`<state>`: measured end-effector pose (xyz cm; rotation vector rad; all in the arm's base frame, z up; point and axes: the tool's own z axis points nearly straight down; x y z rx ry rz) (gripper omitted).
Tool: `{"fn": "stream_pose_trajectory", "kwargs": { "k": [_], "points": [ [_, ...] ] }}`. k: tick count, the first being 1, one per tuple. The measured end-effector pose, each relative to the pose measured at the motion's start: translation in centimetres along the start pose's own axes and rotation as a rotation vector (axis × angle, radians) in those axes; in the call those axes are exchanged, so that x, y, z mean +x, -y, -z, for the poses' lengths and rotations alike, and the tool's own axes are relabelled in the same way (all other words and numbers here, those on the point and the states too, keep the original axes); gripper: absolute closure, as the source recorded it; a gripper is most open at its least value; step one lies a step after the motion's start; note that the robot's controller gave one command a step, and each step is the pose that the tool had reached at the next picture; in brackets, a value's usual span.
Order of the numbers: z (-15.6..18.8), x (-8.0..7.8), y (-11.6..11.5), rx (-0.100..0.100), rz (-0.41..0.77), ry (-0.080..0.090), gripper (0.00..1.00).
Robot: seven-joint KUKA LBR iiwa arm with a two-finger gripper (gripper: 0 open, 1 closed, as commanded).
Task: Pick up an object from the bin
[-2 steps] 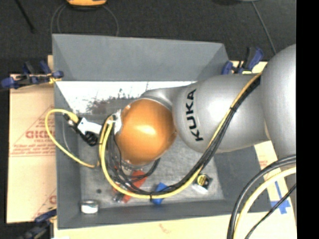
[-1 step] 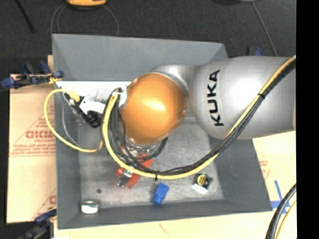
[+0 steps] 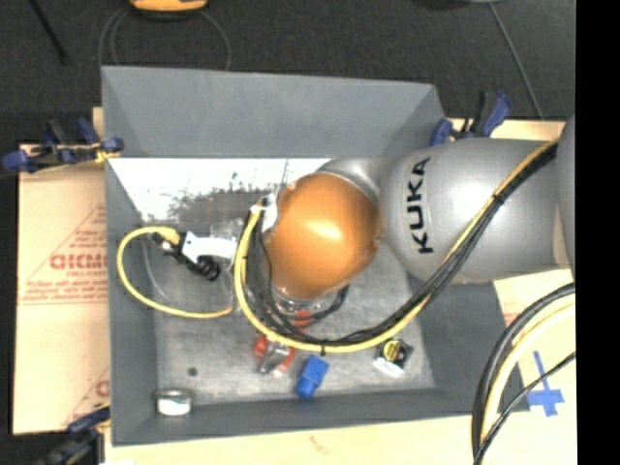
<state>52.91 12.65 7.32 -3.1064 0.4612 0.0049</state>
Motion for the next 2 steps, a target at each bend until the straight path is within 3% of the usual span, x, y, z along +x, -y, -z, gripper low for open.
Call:
{"fn": "stream_pose_trajectory", "kwargs": {
  "k": [1, 2],
  "points": [
    [13.2, -0.7, 0.0, 0.003, 0.002, -0.008, 1.0],
    [13.1, -0.6, 8.4, 0.005, 0.095, -0.002, 1.0]
  ]
}}
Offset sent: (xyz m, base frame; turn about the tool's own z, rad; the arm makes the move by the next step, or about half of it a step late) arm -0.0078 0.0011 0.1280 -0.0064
